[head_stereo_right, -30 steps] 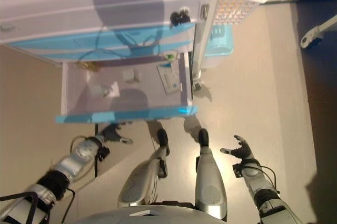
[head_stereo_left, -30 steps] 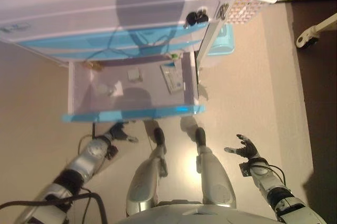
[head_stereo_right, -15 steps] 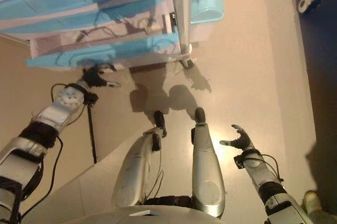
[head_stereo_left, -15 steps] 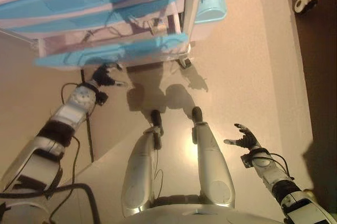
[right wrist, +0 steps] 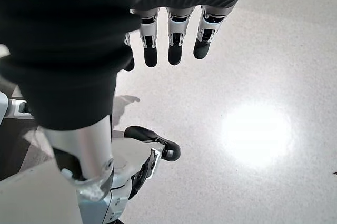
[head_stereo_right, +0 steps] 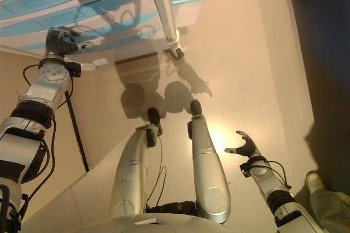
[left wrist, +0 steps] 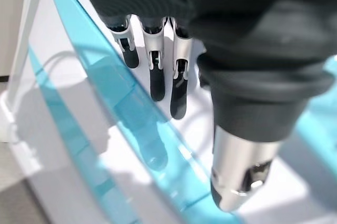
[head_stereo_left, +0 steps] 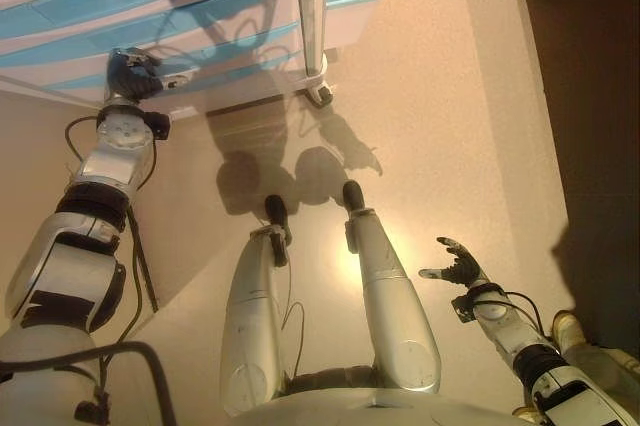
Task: Open the drawer and pick up the medicine
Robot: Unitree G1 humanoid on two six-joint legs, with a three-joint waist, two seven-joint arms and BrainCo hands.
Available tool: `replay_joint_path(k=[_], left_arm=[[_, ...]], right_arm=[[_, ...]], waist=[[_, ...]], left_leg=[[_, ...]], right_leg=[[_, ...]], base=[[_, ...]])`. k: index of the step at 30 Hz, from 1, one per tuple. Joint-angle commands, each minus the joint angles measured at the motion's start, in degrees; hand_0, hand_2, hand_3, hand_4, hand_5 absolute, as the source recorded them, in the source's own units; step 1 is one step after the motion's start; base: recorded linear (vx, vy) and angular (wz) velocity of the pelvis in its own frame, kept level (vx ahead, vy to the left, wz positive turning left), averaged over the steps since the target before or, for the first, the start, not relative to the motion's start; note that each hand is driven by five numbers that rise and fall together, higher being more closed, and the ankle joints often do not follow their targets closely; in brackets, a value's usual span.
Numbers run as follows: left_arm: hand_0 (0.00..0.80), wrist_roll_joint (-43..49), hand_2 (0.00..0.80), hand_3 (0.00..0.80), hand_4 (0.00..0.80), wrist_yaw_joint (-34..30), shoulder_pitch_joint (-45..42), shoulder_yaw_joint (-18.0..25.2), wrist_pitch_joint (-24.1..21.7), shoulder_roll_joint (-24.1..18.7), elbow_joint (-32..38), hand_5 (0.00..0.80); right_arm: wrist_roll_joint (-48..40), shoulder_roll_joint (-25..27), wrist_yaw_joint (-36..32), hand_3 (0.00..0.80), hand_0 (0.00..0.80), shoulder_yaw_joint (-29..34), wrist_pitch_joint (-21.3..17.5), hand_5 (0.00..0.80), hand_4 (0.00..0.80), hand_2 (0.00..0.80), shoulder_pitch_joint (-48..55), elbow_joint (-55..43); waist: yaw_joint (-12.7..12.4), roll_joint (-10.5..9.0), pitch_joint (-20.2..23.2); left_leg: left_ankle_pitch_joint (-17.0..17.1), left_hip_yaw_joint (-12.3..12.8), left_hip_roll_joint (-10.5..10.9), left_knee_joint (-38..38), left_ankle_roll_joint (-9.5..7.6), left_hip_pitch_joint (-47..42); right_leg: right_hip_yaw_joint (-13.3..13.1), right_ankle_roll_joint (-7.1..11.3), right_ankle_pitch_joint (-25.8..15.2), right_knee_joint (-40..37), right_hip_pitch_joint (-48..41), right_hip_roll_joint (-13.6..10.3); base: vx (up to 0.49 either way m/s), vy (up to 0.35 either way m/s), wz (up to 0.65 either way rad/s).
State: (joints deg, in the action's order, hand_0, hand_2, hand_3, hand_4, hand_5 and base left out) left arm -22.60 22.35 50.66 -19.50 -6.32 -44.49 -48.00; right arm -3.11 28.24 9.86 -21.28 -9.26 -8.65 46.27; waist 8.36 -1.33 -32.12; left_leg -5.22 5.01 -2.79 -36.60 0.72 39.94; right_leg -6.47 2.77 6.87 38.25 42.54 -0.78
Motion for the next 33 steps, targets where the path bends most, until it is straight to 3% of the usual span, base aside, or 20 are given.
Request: replay_joint_path(k=[1, 4, 5, 6, 8, 15, 20, 25, 27, 33], left_arm=[[0.000, -1.2, 0.000, 0.000, 0.000, 5.5, 6.8, 5.3, -6.9, -5.2, 0.7, 0.000], [0.000, -3.1, 0.000, 0.000, 0.000, 6.1, 7.7, 5.8, -8.6, -6.2, 0.8, 0.000], [0.000, -3.3, 0.000, 0.000, 0.000, 5.8, 7.8, 5.7, -8.7, -6.3, 0.9, 0.000], [0.000, -2.9, 0.000, 0.000, 0.000, 5.4, 8.0, 5.7, -8.5, -6.6, 1.1, 0.000], [0.000, -2.3, 0.000, 0.000, 0.000, 4.3, 7.7, 5.3, -7.6, -6.8, 1.3, 0.000], [0.000, -6.4, 0.000, 0.000, 0.000, -6.3, 0.4, 6.7, -5.7, -4.6, 3.1, 0.000], [0.000, -15.3, 0.000, 0.000, 0.000, -20.4, -14.5, 10.4, -6.8, 2.9, 8.4, 0.000], [0.000, -20.4, 0.000, 0.000, 0.000, -27.2, -29.6, 12.6, -7.6, 14.0, 10.3, 0.000], [0.000, -19.8, 0.000, 0.000, 0.000, -29.8, -35.6, 13.3, -7.2, 19.1, 8.4, 0.000], [0.000, -12.5, 0.000, 0.000, 0.000, -30.9, -45.1, 12.9, -6.1, 26.7, -3.0, 0.000]], right_arm=[[0.1, 0.2, 0.6, 0.000, 0.000, -1.9, -1.1, 0.000, 0.000, 0.000, 3.6, -1.2], [0.3, 0.3, 0.4, 0.000, 0.000, -1.8, -1.7, 0.000, 0.000, 0.000, 3.9, -0.9], [0.3, 0.2, 0.3, 0.000, 0.000, -1.9, -1.8, 0.000, 0.000, 0.000, 4.0, -0.7], [0.4, 0.3, 0.1, 0.000, 0.000, -1.8, -1.9, 0.000, 0.000, 0.000, 3.9, -0.6], [0.4, 0.2, -0.2, 0.000, 0.000, -1.7, -1.8, 0.000, 0.000, 0.000, 3.7, -0.3], [1.1, -0.7, -0.7, 0.000, 0.000, -0.9, -1.7, 0.000, 0.000, 0.000, 3.9, 0.3], [0.4, -2.4, -2.8, 0.000, 0.000, 2.0, -1.8, 0.000, 0.000, 0.000, 5.2, 1.4], [-2.0, -5.4, -6.4, 0.000, 0.000, 5.6, -2.8, 0.000, 0.000, 0.000, 7.1, 5.1], [-3.4, -6.9, -8.7, 0.000, 0.000, 7.3, -2.6, 0.000, 0.000, 0.000, 8.0, 7.2], [-7.3, -9.9, -14.9, 0.000, 0.000, 10.7, -0.6, 0.000, 0.000, 0.000, 9.7, 11.4]], waist=[[0.8, -0.85, 3.4], [0.9, -0.71, 3.4], [0.7, -0.35, 3.6], [0.8, -0.55, 3.6], [0.6, -0.38, 3.8], [-0.5, 0.16, 5.0], [-2.3, 0.77, 6.6], [-4.5, 1.02, 10.3], [-5.5, 1.21, 12.7], [-7.6, 1.75, 19.4]], left_leg=[[-8.6, 2.8, 3.7, -3.0, -5.91, -2.4], [-8.6, 2.8, 3.8, -2.5, -5.88, -3.3], [-10.3, 2.4, 4.0, -2.8, -5.72, -4.0], [-8.6, 2.9, 4.1, -2.3, -5.87, -3.5], [-8.4, 2.9, 4.3, -1.7, -5.75, -4.0], [-7.1, 2.2, 5.4, 2.3, -5.38, -8.2], [-5.4, 0.6, 6.6, 7.2, -4.76, -13.8], [-3.3, -1.5, 8.0, 12.7, -4.01, -19.7], [-2.4, -2.6, 8.3, 15.7, -3.52, -22.8], [-0.1, -4.9, 7.3, 25.1, -2.30, -31.9]], right_leg=[[2.1, -2.20, -2.3, -3.3, -1.5, 1.2], [2.0, -2.13, -2.3, -3.8, -2.4, 1.1], [1.9, -1.81, -0.6, -3.2, -3.1, 1.2], [2.0, -2.08, -2.3, -4.2, -2.8, 1.0], [2.0, -2.06, -2.4, -4.8, -3.6, 0.9], [2.0, -1.68, -2.5, -8.0, -7.8, 0.3], [2.7, -1.12, -2.9, -12.5, -13.7, -1.1], [4.1, -0.72, -3.5, -18.3, -21.2, -2.7], [4.9, -0.75, -3.5, -21.2, -25.3, -2.8], [7.2, -1.34, -2.9, -27.6, -35.0, -2.2]], base=[[-0.083, -0.019, 0.01], [0.005, 0.004, 0.03], [0.000, 0.006, 0.07], [-0.003, 0.002, 0.08], [-0.045, -0.013, 0.03], [0.008, -0.019, 0.02], [0.054, -0.055, 0.01], [0.090, -0.067, 0.10], [0.130, -0.074, 0.13], [0.112, -0.063, 0.21]])
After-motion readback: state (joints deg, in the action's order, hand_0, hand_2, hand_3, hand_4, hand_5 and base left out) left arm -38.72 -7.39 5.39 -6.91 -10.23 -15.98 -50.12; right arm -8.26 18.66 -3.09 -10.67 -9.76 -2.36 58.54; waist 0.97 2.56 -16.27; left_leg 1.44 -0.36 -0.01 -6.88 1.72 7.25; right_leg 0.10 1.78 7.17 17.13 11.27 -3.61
